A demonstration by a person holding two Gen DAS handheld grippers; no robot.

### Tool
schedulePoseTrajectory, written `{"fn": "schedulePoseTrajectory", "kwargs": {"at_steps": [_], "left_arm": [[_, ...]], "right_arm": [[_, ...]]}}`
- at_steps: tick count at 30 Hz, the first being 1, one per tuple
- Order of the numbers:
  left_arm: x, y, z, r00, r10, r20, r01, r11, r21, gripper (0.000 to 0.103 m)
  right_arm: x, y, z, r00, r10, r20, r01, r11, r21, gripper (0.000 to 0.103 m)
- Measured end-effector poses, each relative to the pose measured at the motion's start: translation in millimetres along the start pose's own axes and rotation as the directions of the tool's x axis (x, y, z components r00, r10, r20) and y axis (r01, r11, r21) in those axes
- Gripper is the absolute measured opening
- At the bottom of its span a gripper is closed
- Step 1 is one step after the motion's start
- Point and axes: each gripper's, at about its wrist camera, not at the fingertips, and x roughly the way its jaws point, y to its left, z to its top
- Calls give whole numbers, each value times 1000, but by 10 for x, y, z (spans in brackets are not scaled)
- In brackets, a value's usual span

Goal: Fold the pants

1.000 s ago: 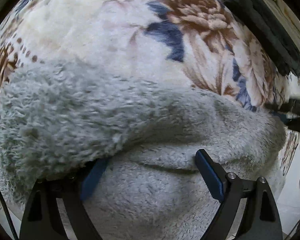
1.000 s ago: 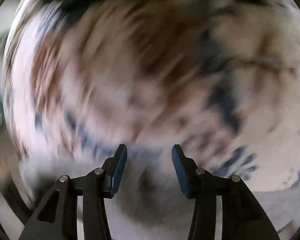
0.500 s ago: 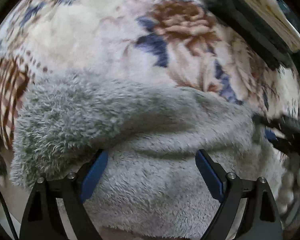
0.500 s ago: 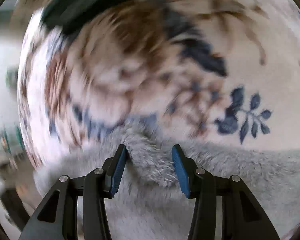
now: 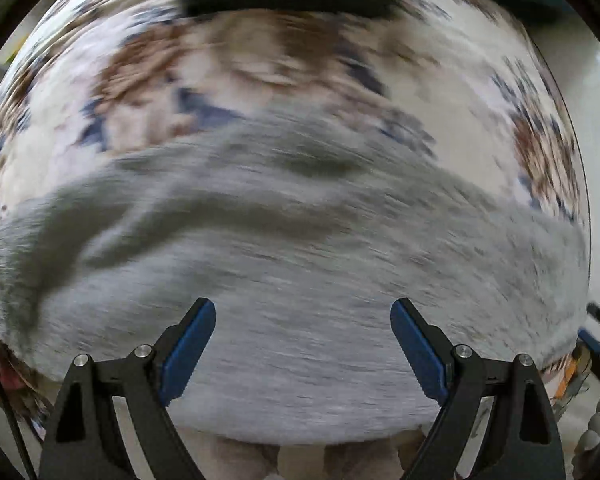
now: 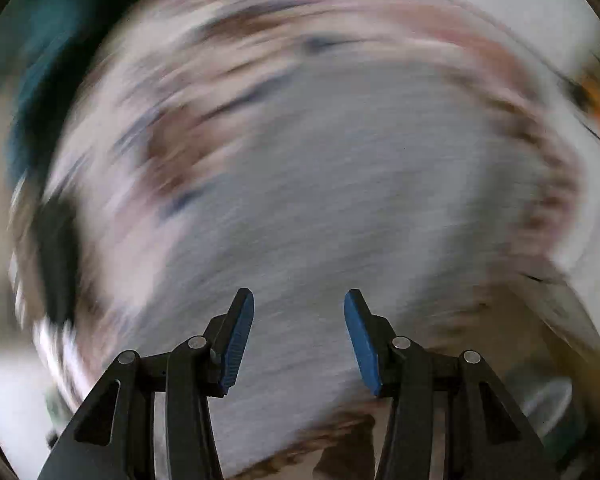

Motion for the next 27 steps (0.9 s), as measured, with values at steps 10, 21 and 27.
{"fn": "schedulePoseTrajectory", "kwargs": {"at_steps": [10, 21, 27], "left_arm": [[764, -1537, -196, 982, 170, -77, -153, 971, 181, 89], [699, -1915, -241, 971, 234, -43, -217, 946, 242, 90], [751, -2123, -215, 970, 238, -42, -221, 944, 245, 90]], "right_arm": [[638, -1162, 638, 981, 189, -28, -182, 970, 163, 50], [365, -1048, 552, 964, 267, 4, -266, 958, 102, 47], [761, -898, 620, 958, 280, -60, -272, 956, 112, 43]]}}
